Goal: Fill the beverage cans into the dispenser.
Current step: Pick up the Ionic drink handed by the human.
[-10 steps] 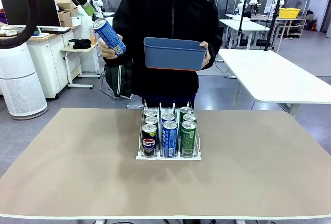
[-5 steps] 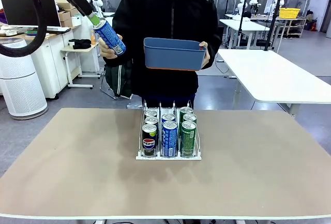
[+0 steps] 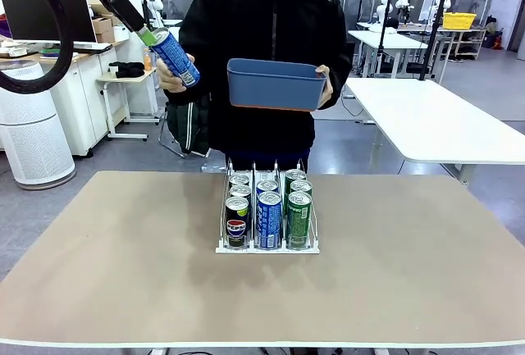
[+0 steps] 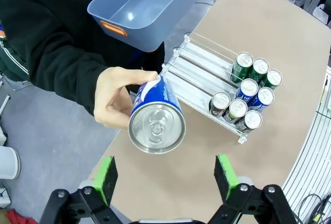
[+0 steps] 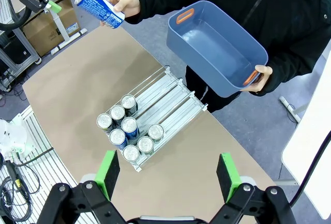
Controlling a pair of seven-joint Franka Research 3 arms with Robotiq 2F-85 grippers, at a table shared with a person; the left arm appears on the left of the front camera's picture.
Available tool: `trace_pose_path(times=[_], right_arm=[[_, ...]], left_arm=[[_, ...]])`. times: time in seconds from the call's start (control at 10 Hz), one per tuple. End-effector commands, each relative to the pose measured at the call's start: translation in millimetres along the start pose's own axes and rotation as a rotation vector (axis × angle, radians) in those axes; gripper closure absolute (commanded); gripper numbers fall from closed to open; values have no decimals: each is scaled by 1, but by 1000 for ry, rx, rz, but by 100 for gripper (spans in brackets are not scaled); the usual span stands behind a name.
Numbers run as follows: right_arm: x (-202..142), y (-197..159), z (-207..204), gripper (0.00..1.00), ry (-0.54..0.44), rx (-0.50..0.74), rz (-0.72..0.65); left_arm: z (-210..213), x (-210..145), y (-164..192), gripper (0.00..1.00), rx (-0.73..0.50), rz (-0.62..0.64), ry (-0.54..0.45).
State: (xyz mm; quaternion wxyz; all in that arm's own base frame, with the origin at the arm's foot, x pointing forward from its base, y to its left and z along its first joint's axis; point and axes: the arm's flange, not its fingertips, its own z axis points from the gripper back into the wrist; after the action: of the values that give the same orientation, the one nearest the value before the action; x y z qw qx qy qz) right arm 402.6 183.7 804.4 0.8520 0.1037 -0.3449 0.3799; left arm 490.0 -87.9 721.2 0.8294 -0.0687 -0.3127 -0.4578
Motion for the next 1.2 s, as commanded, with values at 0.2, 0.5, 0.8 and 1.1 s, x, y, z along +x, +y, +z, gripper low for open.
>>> trace_pose_path(times=[0.2,0.5,0.8,1.1], right_arm=[[0,0,0,0,0,2,-2],[0,0,0,0,0,2,-2],[0,0,0,0,0,2,-2],[0,0,0,0,0,2,-2]], left_arm=[[-6,6,12,0,-65,2,-61],[-13,13,15,0,-88,-19,-75],[-23,23,19,0,-100,-41,-61],[-28,26,20,0,-104,-35,-52]])
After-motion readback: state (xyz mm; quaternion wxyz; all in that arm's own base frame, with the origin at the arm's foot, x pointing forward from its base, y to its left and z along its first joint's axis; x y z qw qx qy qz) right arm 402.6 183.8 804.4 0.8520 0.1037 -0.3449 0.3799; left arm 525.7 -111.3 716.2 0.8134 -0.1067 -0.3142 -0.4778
